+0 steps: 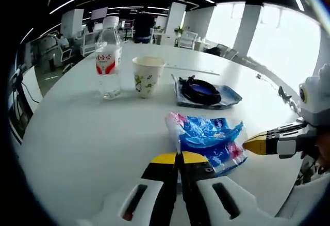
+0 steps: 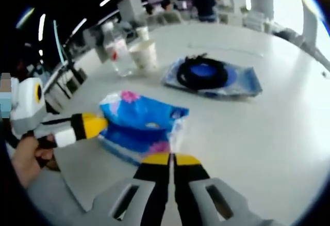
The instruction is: Arrange the tabletop items into an orderly group along one side of the table until the central work area is clear of visible clutter.
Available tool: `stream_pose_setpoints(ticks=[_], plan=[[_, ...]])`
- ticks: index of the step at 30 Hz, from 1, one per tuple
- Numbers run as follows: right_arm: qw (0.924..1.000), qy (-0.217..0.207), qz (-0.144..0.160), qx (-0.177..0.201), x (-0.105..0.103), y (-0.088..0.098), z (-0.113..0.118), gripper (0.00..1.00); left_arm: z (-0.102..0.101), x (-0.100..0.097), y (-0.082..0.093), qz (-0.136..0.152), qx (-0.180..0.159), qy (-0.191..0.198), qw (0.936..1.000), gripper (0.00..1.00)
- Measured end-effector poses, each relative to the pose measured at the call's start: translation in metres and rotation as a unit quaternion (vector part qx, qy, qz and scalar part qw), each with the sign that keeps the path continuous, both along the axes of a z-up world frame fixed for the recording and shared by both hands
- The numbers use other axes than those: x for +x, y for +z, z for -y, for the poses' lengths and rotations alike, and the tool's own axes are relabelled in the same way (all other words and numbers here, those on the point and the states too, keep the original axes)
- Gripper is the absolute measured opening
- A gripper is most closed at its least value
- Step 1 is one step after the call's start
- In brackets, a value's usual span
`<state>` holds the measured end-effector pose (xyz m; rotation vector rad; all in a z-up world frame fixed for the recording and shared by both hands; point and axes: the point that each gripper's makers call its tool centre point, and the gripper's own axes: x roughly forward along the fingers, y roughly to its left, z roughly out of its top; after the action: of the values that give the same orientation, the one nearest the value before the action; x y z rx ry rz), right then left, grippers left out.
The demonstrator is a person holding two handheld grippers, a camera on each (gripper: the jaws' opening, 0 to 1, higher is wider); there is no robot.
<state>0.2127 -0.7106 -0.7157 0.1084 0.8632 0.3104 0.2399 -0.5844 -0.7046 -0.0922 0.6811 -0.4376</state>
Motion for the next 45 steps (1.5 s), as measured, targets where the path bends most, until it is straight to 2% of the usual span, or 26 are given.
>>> stream_pose_setpoints(ticks=[8,21,28,38,45], plan=[[0.9999,-0.01,0.01,0.0,0.002,0.017,0.021,0.0,0.022,0.004,0.015,0.004,-0.009,-0.022,0.9997,0.0],[0.9984,-0.045,0.035,0.002,0.019,0.048,0.067,0.0,0.068,0.017,0.039,0.014,-0.032,-0.051,0.9981,0.0],[0.9976,-0.051,0.046,-0.003,0.026,0.06,0.084,0.0,0.087,0.024,0.045,0.013,-0.044,-0.062,0.997,0.0],[0.995,-0.066,0.072,-0.02,0.047,0.08,0.119,0.0,0.122,0.04,0.062,0.02,-0.066,-0.078,0.9945,0.0],[0.9933,-0.088,0.076,-0.002,0.057,0.087,0.146,0.0,0.148,0.052,0.07,0.019,-0.093,-0.08,0.9922,0.0]])
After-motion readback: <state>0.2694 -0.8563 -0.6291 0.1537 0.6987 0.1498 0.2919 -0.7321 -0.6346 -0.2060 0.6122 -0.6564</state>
